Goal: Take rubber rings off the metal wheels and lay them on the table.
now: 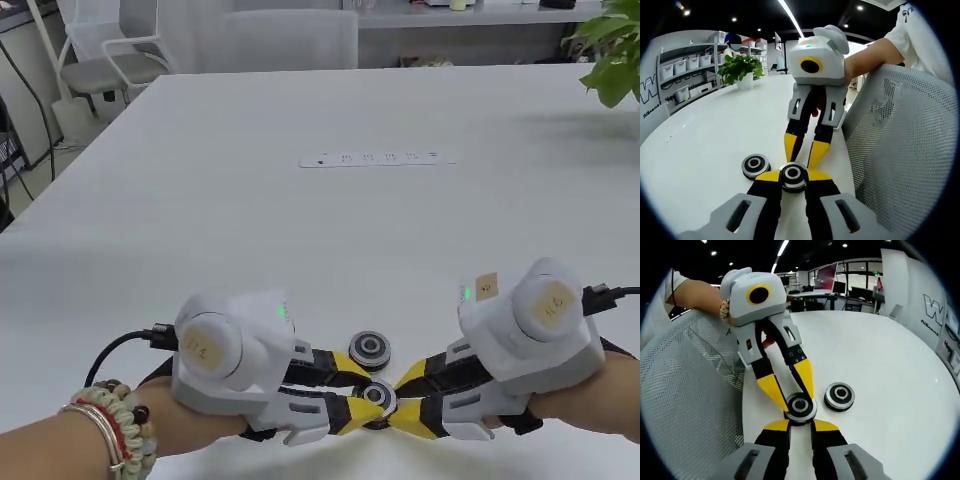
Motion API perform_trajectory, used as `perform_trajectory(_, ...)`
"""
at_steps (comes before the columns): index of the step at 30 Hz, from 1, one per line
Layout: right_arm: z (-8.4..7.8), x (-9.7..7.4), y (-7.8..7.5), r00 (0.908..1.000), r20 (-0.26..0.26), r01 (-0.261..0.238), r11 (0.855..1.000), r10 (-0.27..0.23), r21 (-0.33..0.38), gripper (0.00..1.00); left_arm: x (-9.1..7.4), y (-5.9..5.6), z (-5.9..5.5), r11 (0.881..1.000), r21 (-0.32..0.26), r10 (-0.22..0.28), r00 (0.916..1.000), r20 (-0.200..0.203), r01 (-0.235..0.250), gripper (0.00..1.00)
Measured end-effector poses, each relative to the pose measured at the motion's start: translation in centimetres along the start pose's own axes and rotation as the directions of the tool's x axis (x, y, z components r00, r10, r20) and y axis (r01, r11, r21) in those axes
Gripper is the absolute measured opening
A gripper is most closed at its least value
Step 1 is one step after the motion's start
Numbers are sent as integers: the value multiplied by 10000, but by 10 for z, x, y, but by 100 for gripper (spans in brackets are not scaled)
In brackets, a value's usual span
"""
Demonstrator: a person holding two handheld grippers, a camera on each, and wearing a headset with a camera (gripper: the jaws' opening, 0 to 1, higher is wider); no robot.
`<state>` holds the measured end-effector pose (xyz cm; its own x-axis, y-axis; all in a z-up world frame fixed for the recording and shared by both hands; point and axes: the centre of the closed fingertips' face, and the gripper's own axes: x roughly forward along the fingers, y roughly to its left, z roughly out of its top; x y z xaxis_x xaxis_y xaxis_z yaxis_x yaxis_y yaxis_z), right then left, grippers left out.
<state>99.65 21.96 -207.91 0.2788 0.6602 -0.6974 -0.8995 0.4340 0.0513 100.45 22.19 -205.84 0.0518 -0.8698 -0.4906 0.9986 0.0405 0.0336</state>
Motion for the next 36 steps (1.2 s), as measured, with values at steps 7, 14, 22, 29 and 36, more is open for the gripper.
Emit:
perform_trajectory(7, 0, 0, 0, 10000, -12, 15, 9999, -16, -106, 12, 0, 0, 0, 10000, 14, -1, 10000, 1, 1, 12)
perform_trajectory(14, 0, -1, 0, 10000, -40, 15, 9999, -16, -170, 12, 0, 0, 0, 10000, 8, 3, 10000, 4, -3, 12)
perform_trajectory(22, -1, -1, 0, 10000, -88, 24, 9997, -26, -230, 11, 0, 0, 0, 10000, 4, 3, 10000, 9, -3, 12)
perform_trajectory(29, -2, -1, 0, 9999, -111, 7, 9998, -9, -196, 10, 0, 0, 0, 10000, 6, -4, 10000, 24, 4, 12)
perform_trajectory(36, -2, -1, 0, 9999, -144, -13, 9998, 11, -173, 9, 0, 0, 0, 10000, -10, -5, 10000, 43, 5, 12)
